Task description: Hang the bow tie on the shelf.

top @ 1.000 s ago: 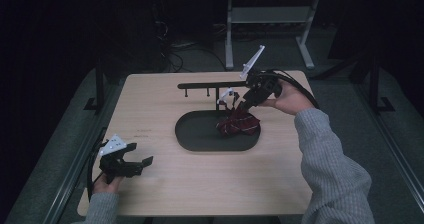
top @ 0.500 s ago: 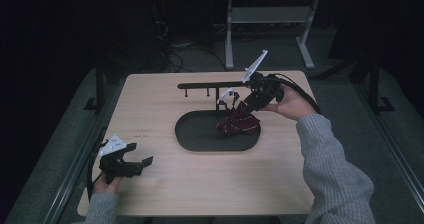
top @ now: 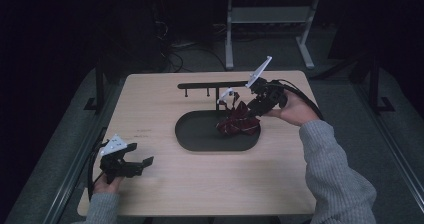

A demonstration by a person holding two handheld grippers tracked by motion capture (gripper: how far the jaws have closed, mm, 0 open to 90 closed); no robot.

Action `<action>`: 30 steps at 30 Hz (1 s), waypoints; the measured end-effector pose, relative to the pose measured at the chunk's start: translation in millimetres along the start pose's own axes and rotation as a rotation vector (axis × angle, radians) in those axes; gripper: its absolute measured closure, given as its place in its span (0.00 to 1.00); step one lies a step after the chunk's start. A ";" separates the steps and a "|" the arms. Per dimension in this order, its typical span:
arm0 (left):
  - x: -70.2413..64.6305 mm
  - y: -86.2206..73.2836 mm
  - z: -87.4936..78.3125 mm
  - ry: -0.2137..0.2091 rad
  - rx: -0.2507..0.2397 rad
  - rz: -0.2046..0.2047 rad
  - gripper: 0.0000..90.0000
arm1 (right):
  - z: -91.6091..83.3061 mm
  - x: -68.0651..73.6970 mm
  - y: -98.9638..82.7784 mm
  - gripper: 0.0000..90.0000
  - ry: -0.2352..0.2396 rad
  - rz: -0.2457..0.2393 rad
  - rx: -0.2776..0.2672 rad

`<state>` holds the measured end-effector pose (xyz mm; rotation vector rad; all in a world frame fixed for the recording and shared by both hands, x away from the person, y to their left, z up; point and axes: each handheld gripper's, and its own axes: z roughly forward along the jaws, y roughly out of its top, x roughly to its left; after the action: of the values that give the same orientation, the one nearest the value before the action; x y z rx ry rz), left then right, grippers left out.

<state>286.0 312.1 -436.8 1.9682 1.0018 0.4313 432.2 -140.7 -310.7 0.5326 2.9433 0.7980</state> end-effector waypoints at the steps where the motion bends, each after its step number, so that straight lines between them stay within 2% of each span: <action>1: 0.1 0.0 0.0 0.001 0.001 -0.001 0.14 | 0.0 0.3 -0.7 0.60 -0.003 -0.001 -0.002; 30: -0.1 -0.1 0.0 0.000 0.003 0.001 0.14 | 5.7 4.2 -38.5 0.58 0.012 0.052 -0.017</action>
<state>285.9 312.1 -436.9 1.9716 1.0025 0.4308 416.9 -167.7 -334.7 0.6081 2.9421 0.8331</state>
